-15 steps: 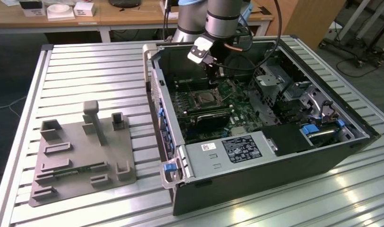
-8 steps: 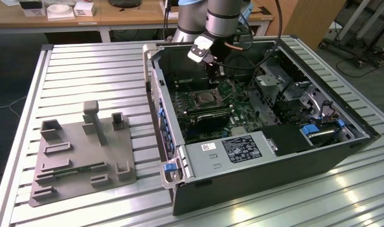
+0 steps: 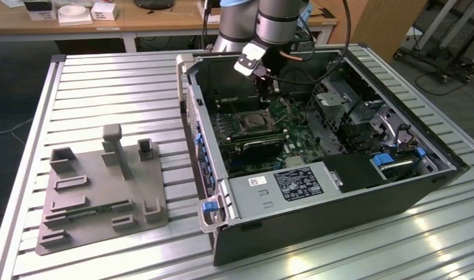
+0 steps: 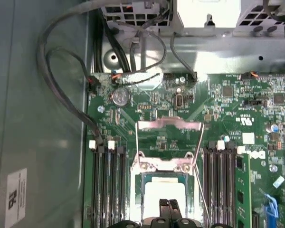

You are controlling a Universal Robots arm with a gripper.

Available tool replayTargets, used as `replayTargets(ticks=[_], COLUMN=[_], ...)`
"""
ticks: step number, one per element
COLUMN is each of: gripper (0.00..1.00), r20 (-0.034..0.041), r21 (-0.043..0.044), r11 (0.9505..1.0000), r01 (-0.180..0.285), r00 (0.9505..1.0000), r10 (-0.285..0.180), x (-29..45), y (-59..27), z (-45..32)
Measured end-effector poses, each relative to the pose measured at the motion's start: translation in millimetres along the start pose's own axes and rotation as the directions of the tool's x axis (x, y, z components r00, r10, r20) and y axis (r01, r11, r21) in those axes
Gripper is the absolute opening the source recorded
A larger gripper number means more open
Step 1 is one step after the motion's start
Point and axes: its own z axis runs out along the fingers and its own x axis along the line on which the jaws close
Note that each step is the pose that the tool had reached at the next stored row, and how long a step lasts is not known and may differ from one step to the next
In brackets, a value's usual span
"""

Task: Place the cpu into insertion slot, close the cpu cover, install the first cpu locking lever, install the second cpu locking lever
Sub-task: 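Close the cpu cover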

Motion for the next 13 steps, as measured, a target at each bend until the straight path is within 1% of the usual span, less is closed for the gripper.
replayTargets(ticks=[5,13], gripper=[0.10,0.10], r20=[-0.0002,-0.0002], r21=[0.0002,0.0002], r11=[1.0000,1.0000], r01=[0.000,0.000], r00=[1.0000,1.0000], r10=[0.000,0.000], x=[0.1,0.5], y=[8.7,25.5], z=[2.6,3.4])
